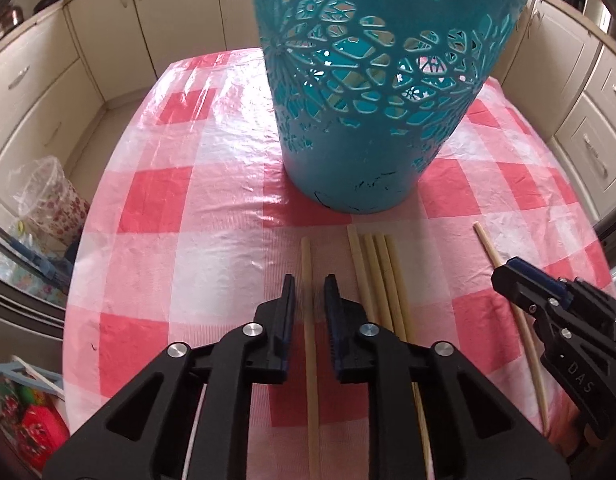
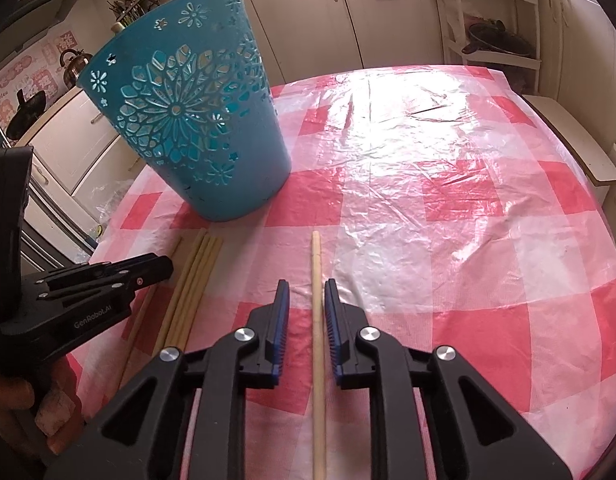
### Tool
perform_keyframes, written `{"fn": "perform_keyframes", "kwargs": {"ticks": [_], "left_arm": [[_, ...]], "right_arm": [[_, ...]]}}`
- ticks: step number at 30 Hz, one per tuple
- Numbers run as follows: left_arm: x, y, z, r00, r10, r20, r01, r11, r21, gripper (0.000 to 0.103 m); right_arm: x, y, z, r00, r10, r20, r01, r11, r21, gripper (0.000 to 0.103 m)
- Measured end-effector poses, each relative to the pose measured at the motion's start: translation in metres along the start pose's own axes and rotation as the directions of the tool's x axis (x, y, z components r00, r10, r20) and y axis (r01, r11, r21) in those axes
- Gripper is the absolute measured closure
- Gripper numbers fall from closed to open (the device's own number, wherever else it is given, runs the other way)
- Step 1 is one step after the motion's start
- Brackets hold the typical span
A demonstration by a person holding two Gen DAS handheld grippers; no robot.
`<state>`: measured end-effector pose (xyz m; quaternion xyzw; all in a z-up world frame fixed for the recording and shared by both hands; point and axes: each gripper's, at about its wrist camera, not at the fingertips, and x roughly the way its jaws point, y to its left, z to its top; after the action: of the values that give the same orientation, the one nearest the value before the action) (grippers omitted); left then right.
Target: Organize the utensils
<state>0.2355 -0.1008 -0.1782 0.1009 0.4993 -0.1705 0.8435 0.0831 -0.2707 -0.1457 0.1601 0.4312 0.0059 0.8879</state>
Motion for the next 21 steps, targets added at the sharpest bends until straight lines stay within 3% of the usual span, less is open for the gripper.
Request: {"fn": "perform_keyframes", "kwargs": {"ticks": [3, 4, 7, 11, 16, 21], "left_arm": [[0.002, -0.007, 0.003, 0.999, 0.038, 0.009, -0.038, 0.999, 0.025, 0.088], [0.002, -0.008, 0.003, 1.0, 0.028, 0.012, -0.028, 0.999, 0.021, 0.095], [0.0, -0.006, 0.0, 1.0, 0.011, 0.019, -0.011, 1.0, -0.001, 0.098], [-0.002, 0.001, -0.005, 1.0, -0.007, 0.018, 0.008, 1.0, -0.024, 0.098], [0.0, -0.004, 0.001, 1.0, 0.02, 0.015, -0.02, 1.0, 0.013, 0.096], [-0.01, 0.008, -0.003, 0.999, -0.032, 0.039, 0.034, 0.999, -0.041, 0.098]], "right_arm": [[0.002, 0.003, 0.002, 0.999, -0.038, -0.006, 0.037, 0.999, -0.034, 0.095], [0.003, 0.003, 0.002, 0.999, -0.054, -0.004, 0.054, 0.997, -0.05, 0.097], [0.002, 0.005, 0.001, 0.998, -0.07, -0.001, 0.069, 0.994, -0.085, 0.097], [0.001, -0.003, 0.0, 1.0, -0.026, -0.013, 0.025, 0.999, -0.049, 0.097], [0.004, 0.006, 0.001, 0.997, -0.074, -0.005, 0.073, 0.991, -0.113, 0.097], [0.004, 0.002, 0.0, 0.999, -0.048, 0.0, 0.048, 0.995, -0.086, 0.097]]}}
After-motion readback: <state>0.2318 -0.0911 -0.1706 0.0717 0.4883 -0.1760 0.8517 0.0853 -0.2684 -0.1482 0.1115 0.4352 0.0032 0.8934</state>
